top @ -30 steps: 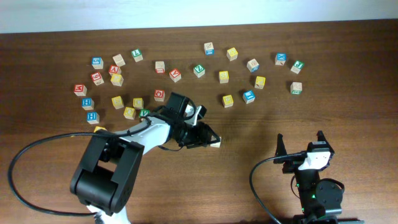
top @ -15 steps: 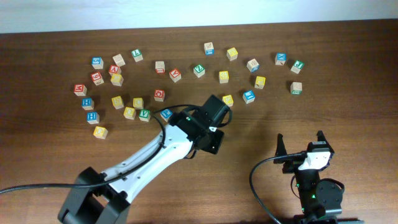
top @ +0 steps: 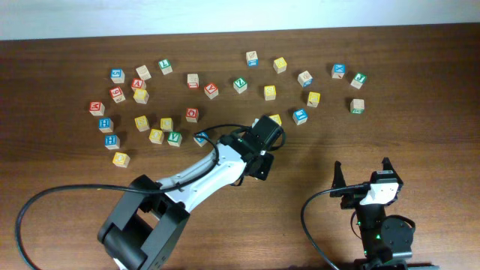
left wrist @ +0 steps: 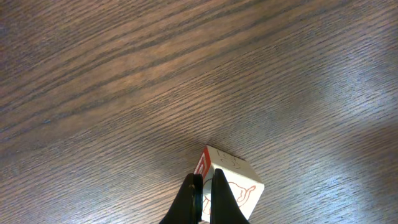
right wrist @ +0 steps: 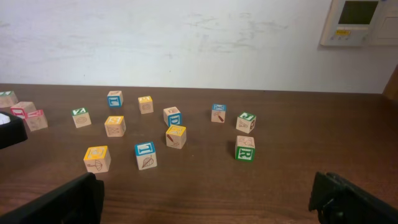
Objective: Spell out RSS
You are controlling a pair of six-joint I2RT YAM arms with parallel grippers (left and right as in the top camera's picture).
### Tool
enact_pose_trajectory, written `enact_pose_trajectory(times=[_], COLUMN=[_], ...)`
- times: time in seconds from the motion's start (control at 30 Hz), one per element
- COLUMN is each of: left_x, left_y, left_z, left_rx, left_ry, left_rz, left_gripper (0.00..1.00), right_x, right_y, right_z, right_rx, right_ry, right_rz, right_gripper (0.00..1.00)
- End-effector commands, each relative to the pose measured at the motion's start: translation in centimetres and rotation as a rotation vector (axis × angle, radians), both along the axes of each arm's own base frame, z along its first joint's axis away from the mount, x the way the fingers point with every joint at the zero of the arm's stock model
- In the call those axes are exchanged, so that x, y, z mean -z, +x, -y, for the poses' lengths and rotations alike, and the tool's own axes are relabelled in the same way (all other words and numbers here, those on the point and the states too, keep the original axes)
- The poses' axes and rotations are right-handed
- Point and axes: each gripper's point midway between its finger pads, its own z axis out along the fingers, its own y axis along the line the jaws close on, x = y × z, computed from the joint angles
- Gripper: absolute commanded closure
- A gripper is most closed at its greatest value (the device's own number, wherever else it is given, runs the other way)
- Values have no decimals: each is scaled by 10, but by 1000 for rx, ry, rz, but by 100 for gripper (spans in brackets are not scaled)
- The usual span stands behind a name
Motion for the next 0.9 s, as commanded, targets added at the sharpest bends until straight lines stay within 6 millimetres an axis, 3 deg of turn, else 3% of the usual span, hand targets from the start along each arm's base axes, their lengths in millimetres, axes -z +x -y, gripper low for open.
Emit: enact_pose_trajectory(times=[0.0, 0.13, 0.3, 0.4, 0.43, 0.47, 0.67, 0.87], left_x=[18, 26, 24, -29, -47, -49, 4, 6], left_y=[4, 10, 11, 18, 15, 6, -13, -17], left_z=[-23, -47, -45, -29, -14, -2, -8, -5], left_rx=[-47, -105, -104, -89, -62, -33, -27, -9], left_ry=[53, 63, 56, -23, -113, -171, -79, -96], left_rz=[-24, -52, -53, -41, -55, -97, -217, -240], left_gripper=[100, 100, 100, 100, 100, 100, 100, 100], right_x=[3, 3, 3, 3, 3, 3, 3, 3], right_y=[0, 0, 0, 0, 0, 0, 0, 0], right_z=[1, 1, 1, 1, 1, 1, 1, 1], right_rx=[3, 3, 3, 3, 3, 3, 3, 3], right_ry=[4, 4, 4, 4, 4, 4, 4, 4], right_rz=[-6, -6, -6, -6, -6, -6, -6, -6], right_gripper=[2, 2, 2, 2, 2, 2, 2, 2])
